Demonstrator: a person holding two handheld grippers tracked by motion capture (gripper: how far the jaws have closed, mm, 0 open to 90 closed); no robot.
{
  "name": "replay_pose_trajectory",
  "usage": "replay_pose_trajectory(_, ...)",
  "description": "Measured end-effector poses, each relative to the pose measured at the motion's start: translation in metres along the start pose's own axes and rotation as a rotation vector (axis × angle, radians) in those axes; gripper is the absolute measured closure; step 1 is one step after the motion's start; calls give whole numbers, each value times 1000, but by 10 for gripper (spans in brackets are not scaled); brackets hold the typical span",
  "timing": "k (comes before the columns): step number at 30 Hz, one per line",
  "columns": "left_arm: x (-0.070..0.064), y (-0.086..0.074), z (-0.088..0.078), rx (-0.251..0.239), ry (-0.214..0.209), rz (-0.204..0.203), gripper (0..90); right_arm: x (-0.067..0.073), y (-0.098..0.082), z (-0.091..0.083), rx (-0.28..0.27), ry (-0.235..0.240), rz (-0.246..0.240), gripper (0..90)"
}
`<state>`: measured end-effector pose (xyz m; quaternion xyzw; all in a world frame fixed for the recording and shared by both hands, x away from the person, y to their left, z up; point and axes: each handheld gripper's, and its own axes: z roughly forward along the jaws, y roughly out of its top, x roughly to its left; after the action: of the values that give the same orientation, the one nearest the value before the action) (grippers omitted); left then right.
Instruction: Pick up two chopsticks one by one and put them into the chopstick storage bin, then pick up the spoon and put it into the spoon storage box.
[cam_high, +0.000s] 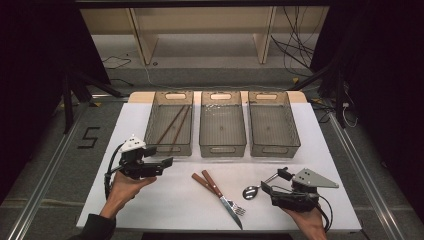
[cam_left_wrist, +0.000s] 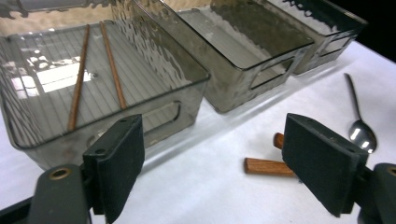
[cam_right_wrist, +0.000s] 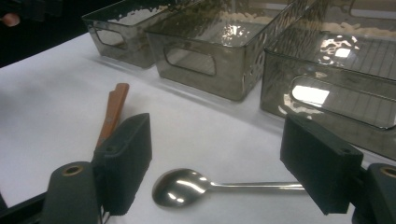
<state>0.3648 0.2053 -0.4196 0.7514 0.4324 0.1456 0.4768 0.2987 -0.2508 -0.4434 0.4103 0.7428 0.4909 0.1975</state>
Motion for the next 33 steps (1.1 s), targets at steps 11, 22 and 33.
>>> replay_pose_trajectory(11,-9,-24,-4,15,-45,28,194,-7,-1,-1,2,-16,16,256)
replay_pose_trajectory(22,-14,-37,-7,10,-59,12,194,-7,-3,0,13,-19,21,256)
replay_pose_trajectory(33,-16,-39,-10,-21,-60,8,192,-10,-2,1,28,-37,11,270)
